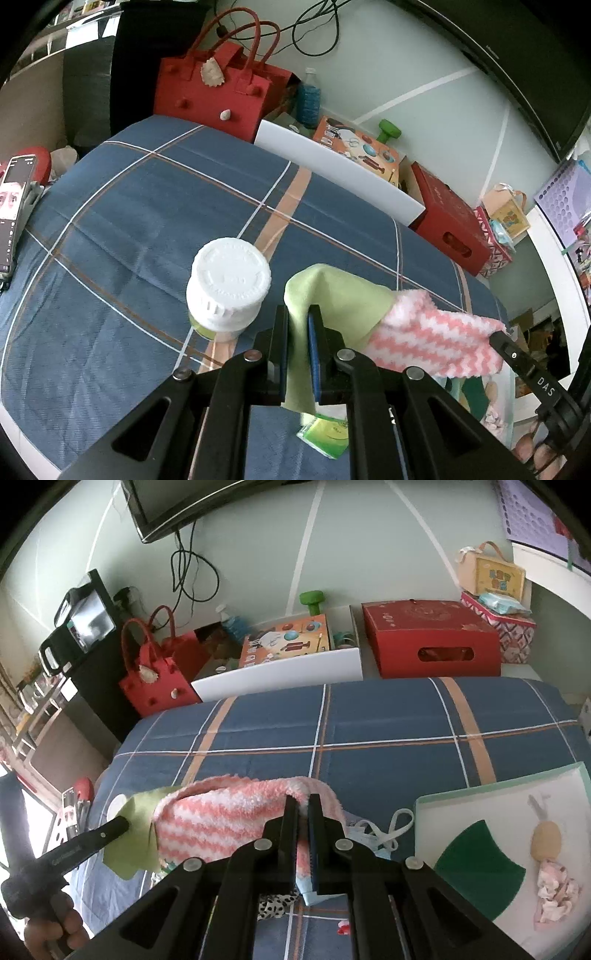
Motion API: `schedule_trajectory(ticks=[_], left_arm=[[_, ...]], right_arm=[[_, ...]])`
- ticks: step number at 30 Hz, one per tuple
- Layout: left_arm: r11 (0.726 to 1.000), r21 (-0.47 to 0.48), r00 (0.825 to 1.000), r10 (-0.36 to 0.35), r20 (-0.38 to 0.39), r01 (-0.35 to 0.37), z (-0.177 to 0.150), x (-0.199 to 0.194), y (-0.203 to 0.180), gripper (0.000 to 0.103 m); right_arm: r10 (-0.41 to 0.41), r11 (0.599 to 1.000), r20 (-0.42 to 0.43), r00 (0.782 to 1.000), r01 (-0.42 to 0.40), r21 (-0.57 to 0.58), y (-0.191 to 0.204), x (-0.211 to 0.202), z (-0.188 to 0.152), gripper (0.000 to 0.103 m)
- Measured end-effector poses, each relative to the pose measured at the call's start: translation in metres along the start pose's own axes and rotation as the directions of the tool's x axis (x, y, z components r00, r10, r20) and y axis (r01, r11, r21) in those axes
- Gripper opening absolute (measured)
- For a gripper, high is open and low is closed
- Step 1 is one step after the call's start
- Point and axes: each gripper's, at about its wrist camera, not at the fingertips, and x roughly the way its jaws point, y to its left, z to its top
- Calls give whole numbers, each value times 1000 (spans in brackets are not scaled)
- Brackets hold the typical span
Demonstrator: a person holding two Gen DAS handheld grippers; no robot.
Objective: Organize soft objects
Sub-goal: 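Carry the green cloth and pink towel over the white tray with both tools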
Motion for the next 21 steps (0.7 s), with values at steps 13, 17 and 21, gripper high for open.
schedule_trajectory(ticks=[13, 17, 21], left_arm=[[998, 52, 997, -24, 79, 20, 3, -14, -12, 5], [995, 81, 992, -63, 112, 54, 5, -22, -21, 5], [990, 115, 985, -100, 144, 84, 6, -30, -31, 5]], right_arm=[[11, 1000, 114, 993, -14, 23, -5, -34, 6, 5], [23, 998, 161, 987, -31, 51, -13, -49, 9, 5], [35, 996, 225, 974, -53, 77, -23, -70, 12, 5]])
